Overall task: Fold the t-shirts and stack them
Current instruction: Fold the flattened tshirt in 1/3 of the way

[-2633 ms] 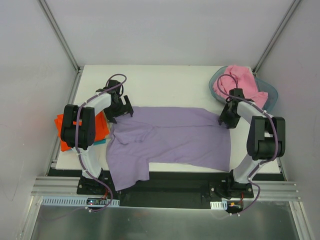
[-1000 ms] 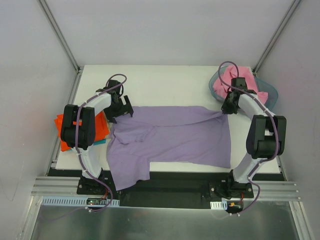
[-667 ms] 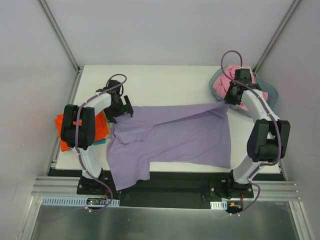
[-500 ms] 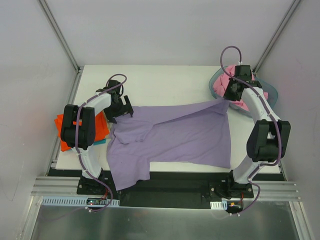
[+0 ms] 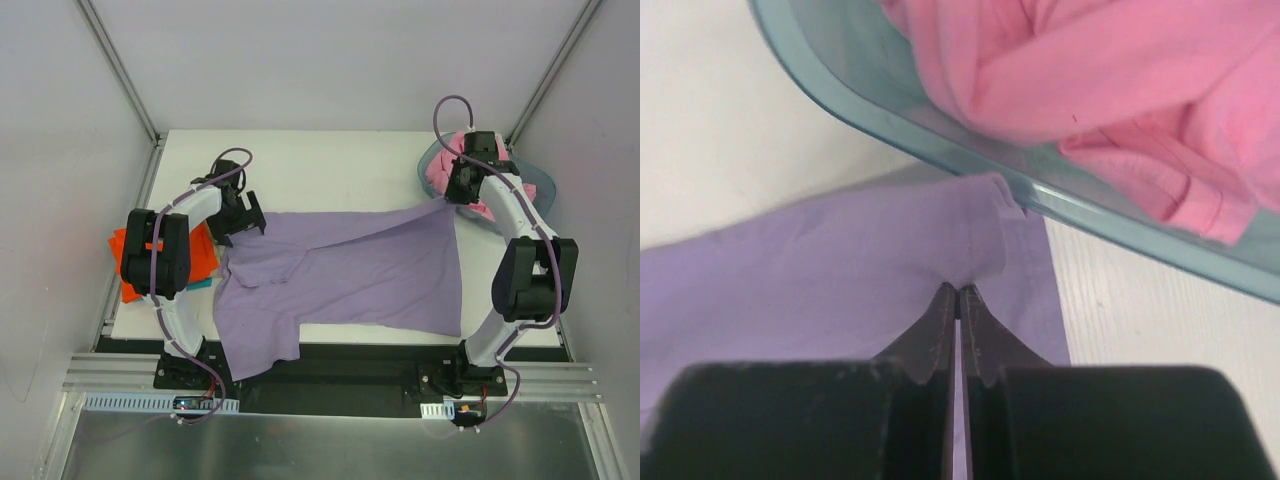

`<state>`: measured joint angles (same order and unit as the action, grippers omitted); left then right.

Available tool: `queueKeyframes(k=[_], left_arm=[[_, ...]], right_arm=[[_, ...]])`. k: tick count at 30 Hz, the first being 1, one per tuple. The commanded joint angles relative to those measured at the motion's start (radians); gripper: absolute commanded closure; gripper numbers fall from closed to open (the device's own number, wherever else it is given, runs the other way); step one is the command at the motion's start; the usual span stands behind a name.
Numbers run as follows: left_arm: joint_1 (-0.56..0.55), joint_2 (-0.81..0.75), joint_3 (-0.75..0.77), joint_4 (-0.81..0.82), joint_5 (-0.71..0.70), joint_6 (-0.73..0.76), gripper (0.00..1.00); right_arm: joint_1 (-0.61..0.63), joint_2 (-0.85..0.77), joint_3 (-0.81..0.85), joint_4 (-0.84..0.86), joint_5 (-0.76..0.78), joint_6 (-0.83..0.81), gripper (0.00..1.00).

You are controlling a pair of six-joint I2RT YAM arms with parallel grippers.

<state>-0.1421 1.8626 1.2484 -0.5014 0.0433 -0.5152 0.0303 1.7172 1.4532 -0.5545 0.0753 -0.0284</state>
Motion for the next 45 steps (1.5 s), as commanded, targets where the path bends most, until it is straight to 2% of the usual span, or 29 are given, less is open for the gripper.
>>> queueKeyframes(k=[1, 19, 25, 26, 29, 32, 37, 40, 45], left_arm=[[0.013, 0.007, 0.003, -0.037, -0.037, 0.012, 0.01], [0.015, 0.009, 0.008, -0.051, -0.045, 0.017, 0.01], [0.015, -0.005, 0.005, -0.052, -0.013, 0.021, 0.01], [0.015, -0.006, 0.005, -0.051, -0.010, 0.021, 0.01], [0.012, -0.017, 0.003, -0.052, 0.004, 0.021, 0.01], [0.004, -0.036, 0.005, -0.051, 0.006, 0.021, 0.01], [-0.019, -0.083, 0.013, -0.051, 0.010, 0.020, 0.01], [-0.030, -0.094, 0.017, -0.051, 0.004, 0.017, 0.01], [-0.034, -0.060, 0.031, -0.052, 0.026, 0.004, 0.01]], right_arm=[[0.000, -0.053, -0.042, -0.074, 0.113, -0.013, 0.99], [-0.015, -0.027, -0.155, -0.185, 0.202, 0.074, 0.95], [-0.012, -0.025, -0.165, -0.212, 0.205, 0.096, 0.73], [-0.013, -0.027, -0.156, -0.217, 0.219, 0.099, 0.56], [-0.012, -0.036, -0.148, -0.229, 0.201, 0.099, 0.25], [0.008, -0.067, -0.165, -0.206, 0.175, 0.107, 0.03], [0.089, -0.096, -0.192, -0.162, 0.129, 0.097, 0.03], [0.138, -0.093, -0.197, -0.111, 0.051, 0.094, 0.03], [0.183, 0.002, -0.156, -0.096, 0.011, 0.108, 0.03]])
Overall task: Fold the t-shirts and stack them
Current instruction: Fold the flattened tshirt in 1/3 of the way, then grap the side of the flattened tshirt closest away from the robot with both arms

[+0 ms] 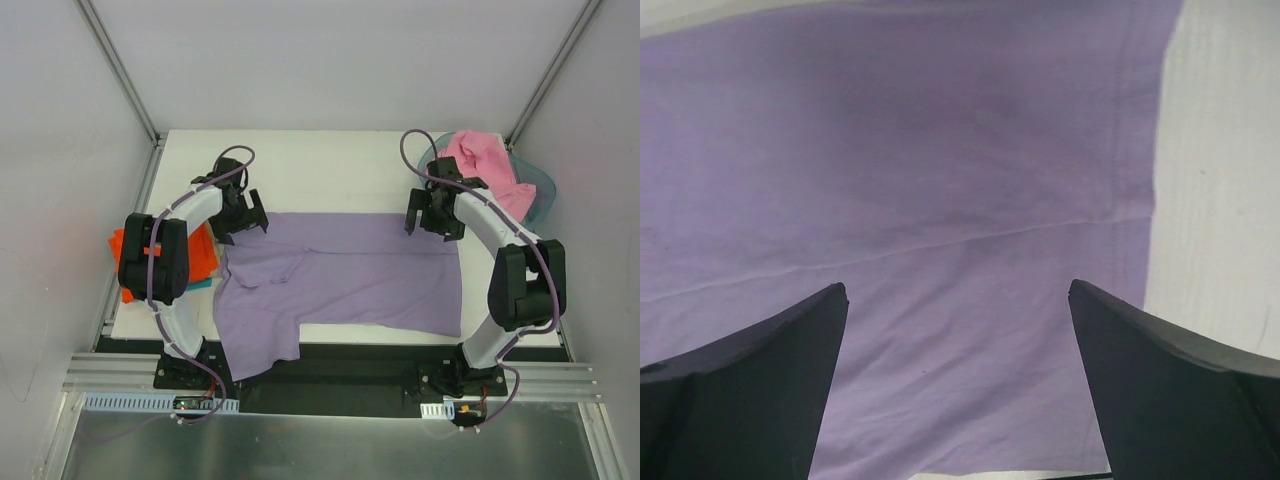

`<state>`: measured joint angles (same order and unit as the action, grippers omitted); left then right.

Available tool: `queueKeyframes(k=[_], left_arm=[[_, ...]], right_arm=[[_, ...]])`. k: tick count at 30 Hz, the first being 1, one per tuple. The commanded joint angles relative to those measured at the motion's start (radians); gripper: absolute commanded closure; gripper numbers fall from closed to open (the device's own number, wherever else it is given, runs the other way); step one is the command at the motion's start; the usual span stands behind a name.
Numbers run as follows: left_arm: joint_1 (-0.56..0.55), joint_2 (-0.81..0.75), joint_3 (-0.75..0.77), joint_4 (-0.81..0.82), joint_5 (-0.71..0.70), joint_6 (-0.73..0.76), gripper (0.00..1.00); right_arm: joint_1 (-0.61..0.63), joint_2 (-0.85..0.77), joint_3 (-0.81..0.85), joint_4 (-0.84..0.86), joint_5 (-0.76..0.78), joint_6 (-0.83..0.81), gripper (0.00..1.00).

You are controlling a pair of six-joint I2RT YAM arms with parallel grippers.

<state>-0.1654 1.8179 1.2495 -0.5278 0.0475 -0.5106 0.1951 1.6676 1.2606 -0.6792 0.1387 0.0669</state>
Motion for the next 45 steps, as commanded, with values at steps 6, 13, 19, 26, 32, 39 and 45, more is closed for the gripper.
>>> queueKeyframes(k=[6, 13, 19, 26, 32, 39, 45], left_arm=[[-0.020, 0.047, 0.062, -0.024, 0.028, 0.004, 0.01], [-0.020, 0.115, 0.113, -0.024, 0.025, 0.032, 0.01], [-0.020, 0.178, 0.179, -0.024, 0.060, 0.052, 0.01], [-0.028, 0.241, 0.257, -0.024, 0.089, 0.057, 0.01], [-0.031, 0.256, 0.294, -0.029, 0.084, 0.058, 0.01], [-0.039, 0.117, 0.281, -0.043, 0.104, 0.069, 0.01], [-0.112, -0.053, 0.190, -0.058, 0.029, 0.060, 0.01]], right_arm=[[0.003, 0.170, 0.080, 0.035, -0.042, 0.060, 0.03], [-0.046, 0.282, 0.135, 0.006, -0.017, 0.079, 0.03], [-0.083, 0.302, 0.172, -0.037, 0.064, 0.060, 0.03], [-0.126, 0.331, 0.195, -0.046, 0.091, 0.048, 0.03], [-0.126, 0.302, 0.186, -0.017, 0.061, 0.019, 0.03], [-0.071, 0.210, 0.163, -0.013, 0.085, -0.039, 0.03], [0.013, 0.078, 0.089, -0.037, 0.133, -0.041, 0.03]])
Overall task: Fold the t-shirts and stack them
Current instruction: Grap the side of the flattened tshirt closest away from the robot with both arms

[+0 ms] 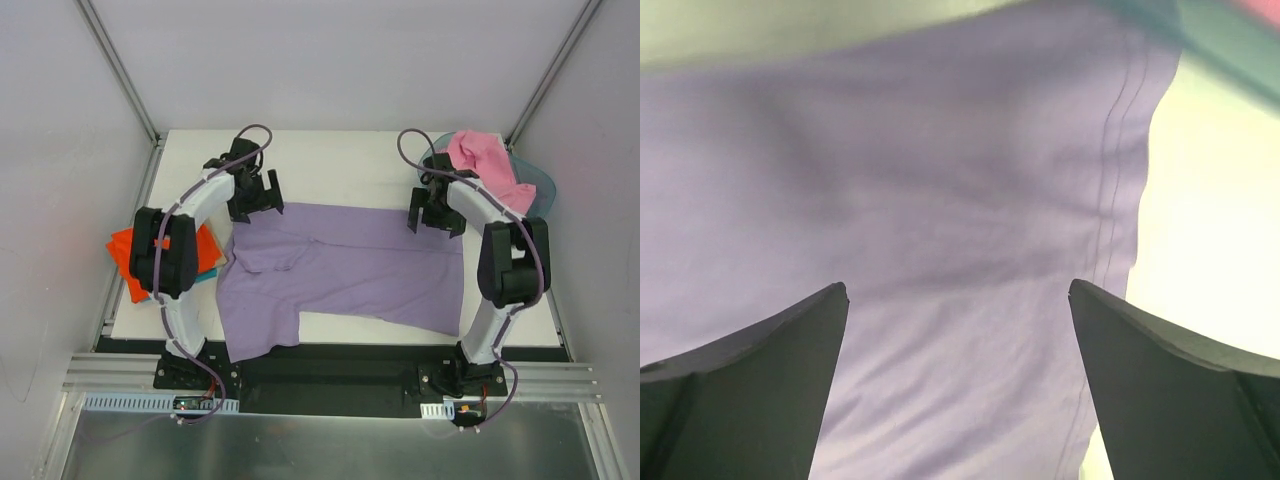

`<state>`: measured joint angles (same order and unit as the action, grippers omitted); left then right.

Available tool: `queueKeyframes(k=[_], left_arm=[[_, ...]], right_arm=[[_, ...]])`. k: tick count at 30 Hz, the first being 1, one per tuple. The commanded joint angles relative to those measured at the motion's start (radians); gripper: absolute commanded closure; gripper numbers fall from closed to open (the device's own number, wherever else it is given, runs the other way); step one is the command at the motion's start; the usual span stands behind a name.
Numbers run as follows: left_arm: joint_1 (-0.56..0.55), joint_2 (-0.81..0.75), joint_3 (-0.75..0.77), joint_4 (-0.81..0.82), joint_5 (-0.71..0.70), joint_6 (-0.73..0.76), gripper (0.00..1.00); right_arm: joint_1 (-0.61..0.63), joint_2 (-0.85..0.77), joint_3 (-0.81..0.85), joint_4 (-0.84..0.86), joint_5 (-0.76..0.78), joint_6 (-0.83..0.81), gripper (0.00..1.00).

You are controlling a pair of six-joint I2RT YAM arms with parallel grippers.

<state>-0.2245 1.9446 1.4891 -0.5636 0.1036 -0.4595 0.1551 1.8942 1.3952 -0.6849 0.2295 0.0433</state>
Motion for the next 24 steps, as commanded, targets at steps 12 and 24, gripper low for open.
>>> queueKeyframes(k=[12, 24], left_arm=[[-0.303, -0.787, -0.645, -0.186, -0.220, -0.345, 0.01], [-0.432, -1.136, -0.955, -0.568, -0.113, -0.712, 0.17]], right_arm=[[0.098, -0.501, -0.395, 0.059, -0.047, 0.072, 0.03], [0.098, -0.504, -0.435, 0.065, -0.039, 0.052, 0.03]])
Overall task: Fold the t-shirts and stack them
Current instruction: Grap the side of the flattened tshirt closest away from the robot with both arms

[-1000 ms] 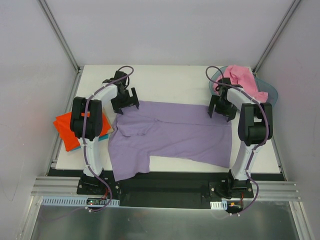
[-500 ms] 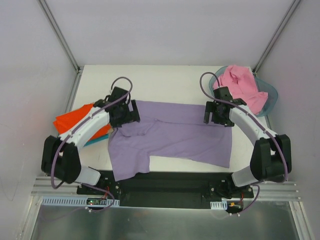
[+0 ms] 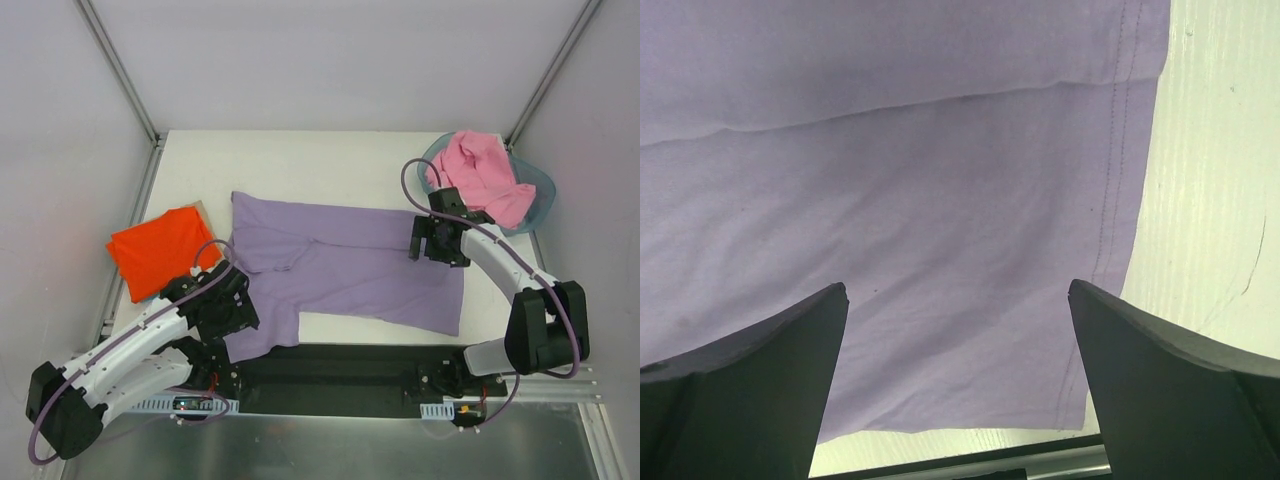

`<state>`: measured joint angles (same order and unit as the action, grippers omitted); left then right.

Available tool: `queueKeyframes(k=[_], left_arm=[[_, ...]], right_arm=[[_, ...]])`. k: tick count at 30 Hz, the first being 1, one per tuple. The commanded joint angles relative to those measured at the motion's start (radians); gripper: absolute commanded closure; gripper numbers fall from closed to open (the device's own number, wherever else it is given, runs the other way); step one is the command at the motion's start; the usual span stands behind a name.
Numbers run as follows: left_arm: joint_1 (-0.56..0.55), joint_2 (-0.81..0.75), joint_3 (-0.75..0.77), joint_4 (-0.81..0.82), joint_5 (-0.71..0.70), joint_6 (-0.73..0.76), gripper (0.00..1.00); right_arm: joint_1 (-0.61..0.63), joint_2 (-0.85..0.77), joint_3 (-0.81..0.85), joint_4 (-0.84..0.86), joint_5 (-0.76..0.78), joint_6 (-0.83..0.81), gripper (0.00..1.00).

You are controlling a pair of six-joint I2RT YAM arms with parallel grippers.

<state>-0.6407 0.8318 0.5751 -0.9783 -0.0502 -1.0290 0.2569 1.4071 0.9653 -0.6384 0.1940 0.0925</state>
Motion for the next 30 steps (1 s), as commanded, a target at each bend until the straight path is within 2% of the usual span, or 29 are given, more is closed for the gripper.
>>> queueKeyframes(k=[1, 7, 11, 13, 14, 15, 18, 24, 30], left_arm=[[-0.017, -0.022, -0.043, -0.154, 0.041, -0.149, 0.21], [-0.025, 0.056, -0.040, -0.148, 0.049, -0.137, 0.35], [-0.037, 0.150, -0.012, -0.149, 0.049, -0.105, 0.37], [-0.045, 0.182, 0.003, -0.155, 0.049, -0.094, 0.44], [-0.050, 0.208, 0.003, -0.157, 0.071, -0.088, 0.52], [-0.062, 0.222, 0.002, -0.154, 0.091, -0.086, 0.55], [-0.077, 0.248, -0.015, -0.145, 0.128, -0.079, 0.58], [-0.088, 0.288, -0.026, -0.109, 0.102, -0.078, 0.55], [-0.091, 0.366, -0.038, -0.043, 0.102, -0.069, 0.70]], right_arm=[[-0.004, -0.014, -0.005, 0.020, -0.005, 0.001, 0.03], [-0.005, -0.003, -0.008, 0.017, 0.005, -0.002, 0.03], [-0.007, -0.011, -0.013, 0.013, 0.016, -0.002, 0.03], [-0.011, -0.013, -0.014, 0.009, 0.021, -0.004, 0.03], [-0.013, -0.013, -0.014, 0.008, 0.019, -0.007, 0.03], [-0.013, -0.008, -0.013, 0.002, 0.013, -0.011, 0.03], [-0.013, -0.003, -0.014, -0.003, 0.012, -0.016, 0.03], [-0.015, -0.016, -0.013, -0.003, 0.013, -0.019, 0.03], [-0.015, -0.065, -0.025, -0.009, 0.015, -0.019, 0.03]])
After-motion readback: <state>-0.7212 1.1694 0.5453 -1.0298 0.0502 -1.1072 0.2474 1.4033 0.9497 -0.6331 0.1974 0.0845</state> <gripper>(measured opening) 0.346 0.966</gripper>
